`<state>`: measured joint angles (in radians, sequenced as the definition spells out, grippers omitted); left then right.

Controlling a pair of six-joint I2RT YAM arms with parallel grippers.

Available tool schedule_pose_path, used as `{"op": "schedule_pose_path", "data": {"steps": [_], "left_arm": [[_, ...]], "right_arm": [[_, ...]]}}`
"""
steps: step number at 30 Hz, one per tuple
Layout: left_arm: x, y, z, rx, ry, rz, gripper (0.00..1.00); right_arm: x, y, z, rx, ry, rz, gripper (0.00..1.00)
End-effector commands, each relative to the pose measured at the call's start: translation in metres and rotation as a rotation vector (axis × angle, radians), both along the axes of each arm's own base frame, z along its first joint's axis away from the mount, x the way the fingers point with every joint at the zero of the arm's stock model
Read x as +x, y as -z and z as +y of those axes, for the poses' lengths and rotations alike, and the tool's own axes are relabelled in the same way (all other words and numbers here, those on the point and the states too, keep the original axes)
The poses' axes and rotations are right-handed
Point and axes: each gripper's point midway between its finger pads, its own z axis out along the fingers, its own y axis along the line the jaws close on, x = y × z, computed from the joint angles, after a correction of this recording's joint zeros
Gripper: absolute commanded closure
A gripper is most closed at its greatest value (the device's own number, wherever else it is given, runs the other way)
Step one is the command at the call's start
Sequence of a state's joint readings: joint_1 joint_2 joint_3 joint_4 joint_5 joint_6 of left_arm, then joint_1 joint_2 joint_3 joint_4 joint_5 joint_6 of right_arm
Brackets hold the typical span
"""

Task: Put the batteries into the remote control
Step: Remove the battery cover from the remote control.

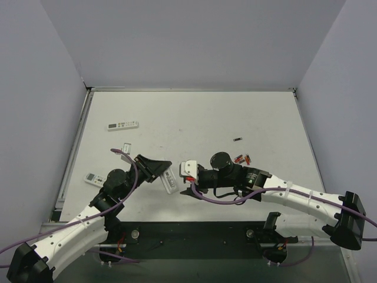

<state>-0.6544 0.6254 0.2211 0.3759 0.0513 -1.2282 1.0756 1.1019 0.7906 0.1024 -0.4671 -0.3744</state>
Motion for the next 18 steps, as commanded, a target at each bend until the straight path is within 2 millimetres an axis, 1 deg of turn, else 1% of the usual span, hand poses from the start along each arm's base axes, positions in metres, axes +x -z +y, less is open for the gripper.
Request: {"op": "schedule_pose_path", "data": {"steps": [1,5,9,18], "left_arm": [[-0.001,-0.019,-0.003,-0.039,0.020,-0.034,1.00],[-0.001,-0.019,-0.005,-0.039,0.031,-0.032,1.00],[-0.001,-0.020,-0.007,-0.048,0.037,-0.030,1.00],[-0.003,-0.024,-0.008,-0.061,0.049,-0.031,1.00]], "right_arm": [[0.005,-0.039,0.018,0.109,-0.028,-0.087,0.48],[0.005,-0.044,0.023,0.123,-0.036,-0.095,0.52],[0.006,-0.041,0.029,0.112,-0.042,-0.104,0.54],[0.006,-0.033,0.035,0.087,-0.054,-0.101,0.55]]}}
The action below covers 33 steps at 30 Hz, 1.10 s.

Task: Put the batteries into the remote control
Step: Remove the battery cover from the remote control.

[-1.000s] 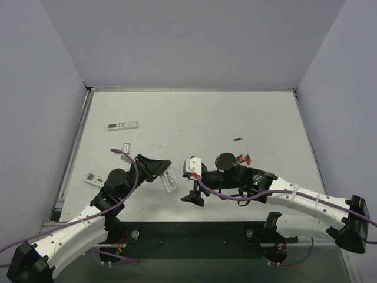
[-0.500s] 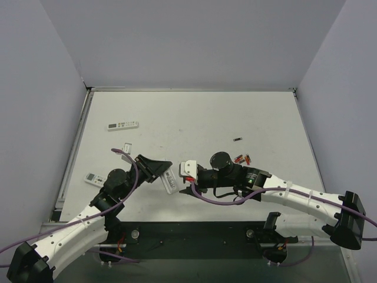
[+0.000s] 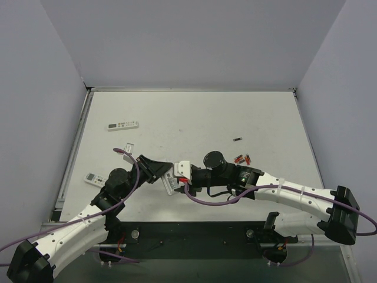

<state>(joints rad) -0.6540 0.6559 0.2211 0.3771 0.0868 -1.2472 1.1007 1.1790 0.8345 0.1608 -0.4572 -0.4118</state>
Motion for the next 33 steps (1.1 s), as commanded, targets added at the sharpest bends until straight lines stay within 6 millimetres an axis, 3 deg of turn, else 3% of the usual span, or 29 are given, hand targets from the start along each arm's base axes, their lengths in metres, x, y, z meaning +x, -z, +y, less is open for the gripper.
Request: {"op": "schedule_pose_path", "data": {"steps": [1,17,24,33], "left_arm": [[0.001,-0.032,-0.003,-0.064,0.014,-0.065,1.00],[-0.001,-0.037,-0.005,-0.102,0.029,-0.053,1.00],[-0.004,-0.043,-0.006,-0.138,0.041,-0.051,1.00],[-0.008,-0.048,-0.011,-0.167,0.080,-0.037,1.00]], "right_arm": [[0.001,-0.029,0.014,0.073,-0.028,-0.051,0.56],[0.007,-0.006,0.014,-0.008,-0.016,-0.083,0.57],[0.011,0.013,0.009,-0.093,-0.007,-0.134,0.57],[0.023,0.026,0.004,-0.175,0.050,-0.292,0.67]]}}
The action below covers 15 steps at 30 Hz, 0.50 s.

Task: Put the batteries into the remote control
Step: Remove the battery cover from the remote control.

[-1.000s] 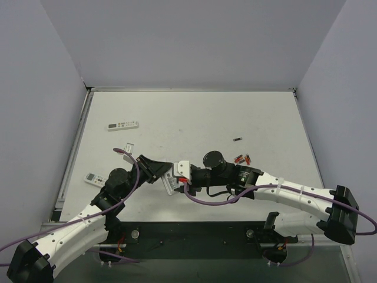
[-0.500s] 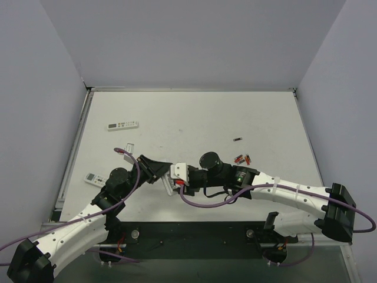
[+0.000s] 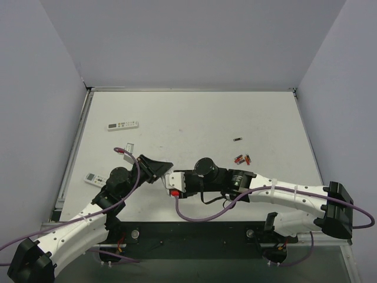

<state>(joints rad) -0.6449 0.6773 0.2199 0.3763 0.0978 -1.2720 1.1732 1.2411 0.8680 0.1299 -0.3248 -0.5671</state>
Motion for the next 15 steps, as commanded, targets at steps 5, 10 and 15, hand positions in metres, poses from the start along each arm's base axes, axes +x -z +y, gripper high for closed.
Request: {"op": "schedule_pose_path", "data": {"steps": [5,10,15], "left_arm": [[-0.014,-0.047,-0.016,-0.153,0.117,-0.048,1.00],[-0.018,-0.041,-0.022,-0.142,0.157,-0.029,1.00],[-0.023,-0.034,-0.026,-0.127,0.195,-0.008,1.00]], "right_arm": [[0.031,0.003,-0.006,-0.045,0.137,-0.254,0.74],[0.044,-0.005,-0.007,-0.005,0.194,-0.325,0.76],[0.053,-0.014,-0.006,0.038,0.233,-0.373,0.79]]}}
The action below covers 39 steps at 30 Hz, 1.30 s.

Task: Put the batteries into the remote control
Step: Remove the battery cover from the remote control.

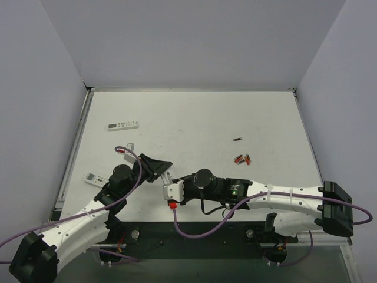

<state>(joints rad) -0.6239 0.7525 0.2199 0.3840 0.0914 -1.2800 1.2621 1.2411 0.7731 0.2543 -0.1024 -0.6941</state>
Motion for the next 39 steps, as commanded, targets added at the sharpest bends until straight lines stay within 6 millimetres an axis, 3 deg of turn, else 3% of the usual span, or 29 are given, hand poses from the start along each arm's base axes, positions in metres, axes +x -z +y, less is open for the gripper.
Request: {"op": "schedule_pose_path", "data": {"steps": [1,12,19,39], "left_arm": [[-0.033,-0.051,-0.029,-0.162,0.224,-0.062,1.00],[-0.027,-0.025,-0.021,-0.037,0.179,-0.036,1.00],[-0.019,-0.010,-0.016,0.085,0.153,-0.033,1.00],[-0.011,0.053,-0.011,0.217,0.123,0.074,1.00]], "right_arm": [[0.046,-0.030,-0.004,0.088,0.174,-0.175,0.79],[0.052,-0.033,-0.004,0.105,0.201,-0.199,0.81],[0.052,-0.020,-0.003,0.089,0.207,-0.166,0.81],[0.066,0.017,-0.015,0.080,0.274,-0.058,0.85]]}}
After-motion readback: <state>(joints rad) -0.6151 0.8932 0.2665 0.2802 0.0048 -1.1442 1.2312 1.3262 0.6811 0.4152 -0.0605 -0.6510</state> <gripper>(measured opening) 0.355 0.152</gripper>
